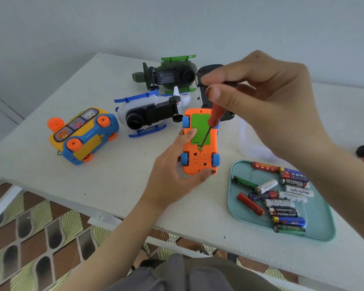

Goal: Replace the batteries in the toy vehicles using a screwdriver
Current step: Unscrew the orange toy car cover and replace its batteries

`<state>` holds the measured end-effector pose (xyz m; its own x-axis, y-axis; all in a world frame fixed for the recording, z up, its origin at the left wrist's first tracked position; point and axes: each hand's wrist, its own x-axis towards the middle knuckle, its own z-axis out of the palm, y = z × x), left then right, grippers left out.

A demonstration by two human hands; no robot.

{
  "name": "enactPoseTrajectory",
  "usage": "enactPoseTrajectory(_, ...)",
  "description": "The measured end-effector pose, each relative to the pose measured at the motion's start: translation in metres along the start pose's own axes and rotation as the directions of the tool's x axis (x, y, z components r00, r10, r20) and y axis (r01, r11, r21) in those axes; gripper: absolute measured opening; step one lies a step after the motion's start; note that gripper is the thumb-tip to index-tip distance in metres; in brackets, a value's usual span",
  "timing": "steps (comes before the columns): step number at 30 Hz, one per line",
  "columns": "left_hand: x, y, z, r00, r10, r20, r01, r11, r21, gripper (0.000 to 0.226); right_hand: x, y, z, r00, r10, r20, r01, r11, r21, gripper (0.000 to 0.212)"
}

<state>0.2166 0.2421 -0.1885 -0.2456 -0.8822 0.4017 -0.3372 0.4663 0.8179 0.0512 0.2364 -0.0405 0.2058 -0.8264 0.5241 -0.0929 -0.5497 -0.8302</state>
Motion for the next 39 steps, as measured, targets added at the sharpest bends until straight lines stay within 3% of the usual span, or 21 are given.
enactPoseTrajectory(2, 0.000, 0.000, 0.000, 1.000, -0.003, 0.002, 0.003, 1.000, 0.002, 0.075, -0.002, 0.003, 0.000, 0.994, -0.112, 0.000, 0.109, 0.970, -0.219, 0.015)
enactPoseTrajectory(4, -0.001, -0.001, 0.000, 1.000, -0.002, 0.004, 0.002, 1.000, -0.004, 0.074, -0.003, 0.006, -0.002, 0.985, -0.167, 0.046, 0.173, 0.945, -0.278, 0.023)
enactPoseTrajectory(8, -0.001, -0.003, 0.000, 1.000, -0.006, 0.000, 0.006, 1.000, -0.008, 0.076, -0.004, -0.002, -0.003, 0.983, -0.054, 0.174, 0.064, 0.997, -0.053, 0.031)
enactPoseTrajectory(10, -0.001, -0.003, 0.000, 1.000, -0.007, 0.003, 0.007, 1.000, -0.011, 0.075, -0.003, -0.003, -0.002, 0.988, -0.013, 0.157, -0.003, 0.995, 0.095, 0.032)
enactPoseTrajectory(12, -0.001, -0.002, 0.000, 1.000, -0.007, 0.002, 0.007, 1.000, -0.012, 0.075, -0.003, -0.001, -0.002, 0.996, -0.016, 0.084, 0.008, 0.996, 0.092, 0.030)
enactPoseTrajectory(15, -0.002, -0.001, 0.000, 1.000, 0.003, -0.004, -0.003, 1.000, -0.005, 0.075, -0.006, 0.003, -0.004, 0.987, -0.159, -0.017, 0.149, 0.955, -0.257, 0.019)
enactPoseTrajectory(17, -0.002, -0.001, 0.000, 1.000, -0.007, -0.004, 0.007, 1.000, -0.020, 0.073, -0.009, 0.005, -0.007, 0.949, -0.312, 0.035, 0.287, 0.816, -0.502, 0.016)
enactPoseTrajectory(18, -0.002, -0.001, 0.000, 1.000, -0.011, -0.006, 0.011, 1.000, -0.023, 0.072, -0.010, 0.005, -0.009, 0.940, -0.335, 0.071, 0.321, 0.789, -0.524, 0.020)
enactPoseTrajectory(21, -0.001, -0.001, 0.000, 1.000, -0.017, -0.011, 0.017, 1.000, -0.017, 0.072, -0.009, 0.001, -0.012, 0.961, -0.236, 0.145, 0.273, 0.896, -0.351, 0.027)
enactPoseTrajectory(25, -0.002, -0.001, 0.000, 1.000, -0.008, -0.015, 0.008, 1.000, -0.021, 0.075, -0.007, -0.003, -0.013, 0.984, -0.046, 0.174, 0.054, 0.998, -0.040, 0.033)
enactPoseTrajectory(27, -0.001, 0.000, 0.000, 1.000, -0.004, -0.015, 0.004, 1.000, -0.018, 0.074, -0.007, -0.001, -0.013, 0.989, -0.069, 0.129, 0.077, 0.996, -0.055, 0.031)
enactPoseTrajectory(31, -0.001, 0.003, 0.000, 1.000, -0.019, -0.012, 0.018, 1.000, -0.022, 0.073, -0.008, 0.004, -0.013, 0.957, -0.271, 0.100, 0.287, 0.855, -0.431, 0.022)
enactPoseTrajectory(33, -0.001, 0.003, 0.000, 1.000, -0.021, -0.008, 0.021, 1.000, -0.018, 0.072, -0.008, 0.004, -0.014, 0.959, -0.233, 0.163, 0.277, 0.897, -0.345, 0.026)
enactPoseTrajectory(35, -0.001, 0.002, 0.000, 1.000, -0.013, -0.004, 0.013, 1.000, -0.004, 0.073, -0.007, 0.000, -0.012, 0.969, -0.140, 0.204, 0.175, 0.970, -0.169, 0.031)
enactPoseTrajectory(39, -0.001, 0.002, 0.000, 1.000, -0.007, -0.009, 0.007, 1.000, 0.005, 0.074, -0.005, -0.004, -0.009, 0.985, -0.033, 0.169, 0.031, 0.999, 0.013, 0.035)
